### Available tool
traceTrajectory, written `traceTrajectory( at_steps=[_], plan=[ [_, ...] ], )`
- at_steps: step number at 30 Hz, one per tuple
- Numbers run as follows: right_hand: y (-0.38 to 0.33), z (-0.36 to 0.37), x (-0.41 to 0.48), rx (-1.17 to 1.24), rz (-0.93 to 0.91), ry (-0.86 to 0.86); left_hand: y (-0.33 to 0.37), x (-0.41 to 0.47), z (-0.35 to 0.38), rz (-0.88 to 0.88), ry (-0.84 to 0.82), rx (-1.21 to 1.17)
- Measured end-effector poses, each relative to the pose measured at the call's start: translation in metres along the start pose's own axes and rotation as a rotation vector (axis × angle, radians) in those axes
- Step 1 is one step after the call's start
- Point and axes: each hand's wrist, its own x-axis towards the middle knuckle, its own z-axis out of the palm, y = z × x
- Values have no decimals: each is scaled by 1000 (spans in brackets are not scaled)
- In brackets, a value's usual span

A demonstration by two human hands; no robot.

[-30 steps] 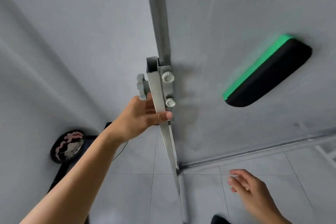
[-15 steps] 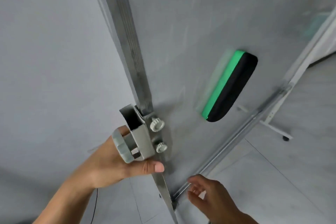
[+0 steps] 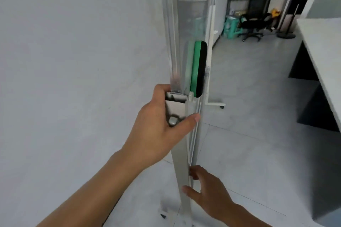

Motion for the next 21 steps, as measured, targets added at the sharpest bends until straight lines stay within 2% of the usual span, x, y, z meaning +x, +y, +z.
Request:
traceTrajectory(
  at_steps=[4, 9, 15, 21],
  plan=[
    [-7, -7, 9, -36, 70, 98, -3, 15, 20, 63, 43, 0],
    [5, -23, 32, -165, 116, 128, -10, 40, 49, 26, 163, -187],
    [18, -28, 67, -186, 133, 220, -28, 89, 64, 82, 183, -115],
    [40, -63, 125, -207, 160, 261, -40, 160, 88, 102, 188, -57]
  ],
)
